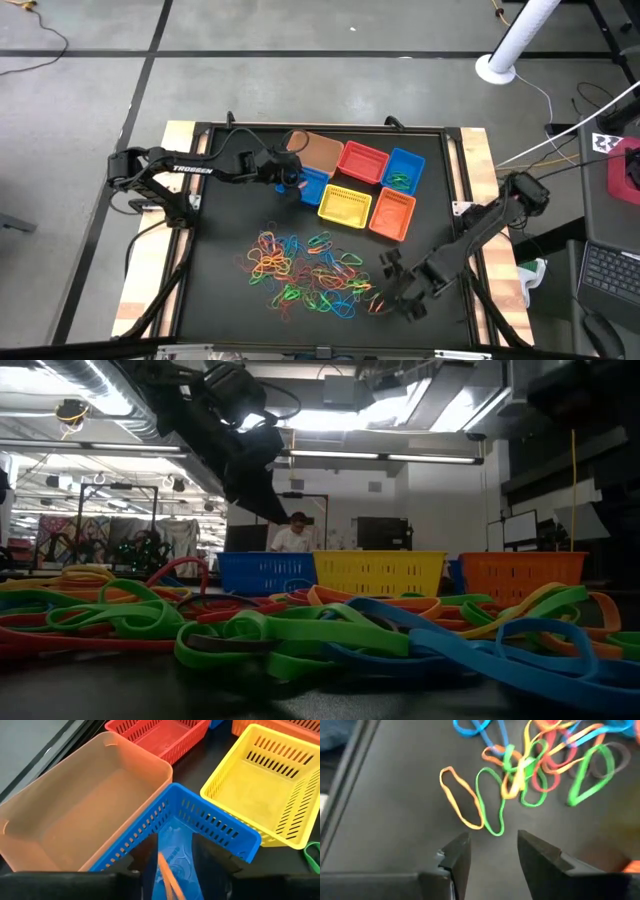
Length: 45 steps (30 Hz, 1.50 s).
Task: Sort rubber bands into baskets
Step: Put the orange rubber band into the left blue basket
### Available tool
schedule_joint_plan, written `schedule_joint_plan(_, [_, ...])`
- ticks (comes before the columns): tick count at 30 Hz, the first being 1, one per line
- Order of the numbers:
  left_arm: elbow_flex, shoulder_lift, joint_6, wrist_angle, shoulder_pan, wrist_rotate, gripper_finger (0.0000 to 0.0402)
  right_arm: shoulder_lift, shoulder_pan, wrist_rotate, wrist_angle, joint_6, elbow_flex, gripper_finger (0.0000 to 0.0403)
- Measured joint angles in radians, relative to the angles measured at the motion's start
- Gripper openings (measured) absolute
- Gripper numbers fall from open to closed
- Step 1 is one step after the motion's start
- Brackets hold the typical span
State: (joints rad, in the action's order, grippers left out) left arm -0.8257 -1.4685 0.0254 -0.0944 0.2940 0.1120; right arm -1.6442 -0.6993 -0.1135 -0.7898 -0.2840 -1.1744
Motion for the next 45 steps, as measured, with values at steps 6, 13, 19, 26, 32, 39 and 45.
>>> schedule_joint_plan(6, [0.0,0.0,0.025,-0.001,-0.012,0.0,0.0136,-0.096,-0.007,0.05,0.035,0.0,0.0,0.0161])
schedule_joint_plan(13, [0.0,0.0,0.026,-0.001,-0.023,0.0,0.0136,-0.119,-0.007,0.088,0.136,0.001,0.0,0.0161])
schedule_joint_plan(19, [0.0,0.0,0.027,-0.001,-0.041,0.0,0.0136,-0.13,-0.008,0.088,0.173,-0.017,0.0,0.0161])
schedule_joint_plan(26, [0.0,0.0,0.027,0.0,-0.061,0.0,0.0136,-0.171,-0.009,0.125,0.273,-0.052,0.0,0.0161])
schedule_joint_plan(32, [0.0,0.0,0.027,0.0,-0.078,0.0,0.0137,-0.173,-0.008,0.109,0.273,-0.059,0.0,0.0161])
schedule_joint_plan(39, [0.0,0.0,0.026,-0.001,-0.091,0.0,0.0137,-0.174,-0.012,0.117,0.344,-0.18,0.054,0.0161])
schedule_joint_plan(45, [0.0,0.0,-0.005,0.0,-0.1,0.0,0.0137,-0.174,-0.015,0.108,0.38,-0.219,0.087,0.0161])
